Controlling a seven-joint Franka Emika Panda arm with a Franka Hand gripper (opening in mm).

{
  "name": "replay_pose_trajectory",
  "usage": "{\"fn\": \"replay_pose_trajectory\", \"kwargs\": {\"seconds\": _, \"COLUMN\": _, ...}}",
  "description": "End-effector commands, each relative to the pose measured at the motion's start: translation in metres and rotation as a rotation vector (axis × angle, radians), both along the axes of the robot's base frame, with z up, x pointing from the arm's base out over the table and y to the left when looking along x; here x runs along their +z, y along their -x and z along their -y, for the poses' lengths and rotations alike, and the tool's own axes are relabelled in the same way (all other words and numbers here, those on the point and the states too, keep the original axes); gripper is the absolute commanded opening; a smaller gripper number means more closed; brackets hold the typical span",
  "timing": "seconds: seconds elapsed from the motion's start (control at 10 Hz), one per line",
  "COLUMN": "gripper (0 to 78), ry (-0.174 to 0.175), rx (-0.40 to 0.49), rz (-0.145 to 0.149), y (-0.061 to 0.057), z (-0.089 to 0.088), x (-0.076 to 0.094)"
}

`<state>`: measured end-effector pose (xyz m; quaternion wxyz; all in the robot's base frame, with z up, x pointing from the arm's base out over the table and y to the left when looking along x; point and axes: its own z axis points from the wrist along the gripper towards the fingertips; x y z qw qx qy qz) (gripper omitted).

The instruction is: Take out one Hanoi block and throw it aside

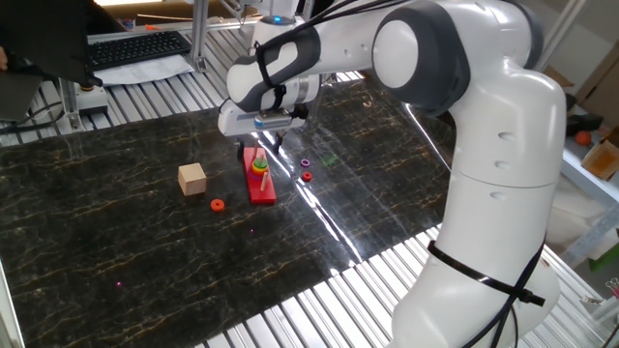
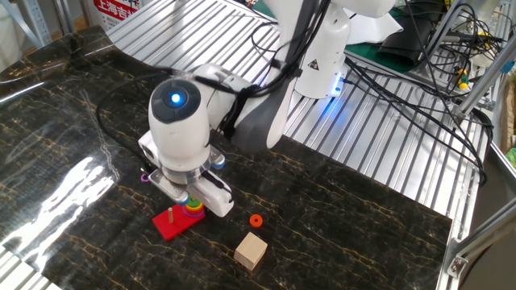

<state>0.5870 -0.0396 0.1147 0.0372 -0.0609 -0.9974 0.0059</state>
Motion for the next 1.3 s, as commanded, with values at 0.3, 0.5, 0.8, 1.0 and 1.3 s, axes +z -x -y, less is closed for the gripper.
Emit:
{"fn": "replay_pose_trajectory", "kwargs": {"seconds": 0.3, "gripper": 77.4, "ry": 0.004, "rx": -0.005, "rz": 0.003, "y": 0.0, "z": 0.003, "x": -0.005}}
{"fn": "replay_pose_trajectory", "kwargs": {"seconds": 0.5, "gripper": 77.4, "ry": 0.004, "rx": 0.005, "rz": 0.002, "y": 0.001, "z": 0.009, "x": -0.006}}
{"fn": "replay_pose_trajectory", "kwargs": {"seconds": 0.8, "gripper": 77.4, "ry": -0.001, "rx": 0.023, "rz": 0.001, "y": 0.004, "z": 0.012, "x": -0.017}}
{"fn": "replay_pose_trajectory", "kwargs": {"seconds": 1.0, "gripper": 77.4, "ry": -0.005, "rx": 0.027, "rz": 0.001, "y": 0.005, "z": 0.013, "x": -0.021}}
{"fn": "replay_pose_trajectory", "kwargs": {"seconds": 1.3, "gripper": 77.4, "ry": -0.005, "rx": 0.027, "rz": 0.002, "y": 0.008, "z": 0.013, "x": -0.022}}
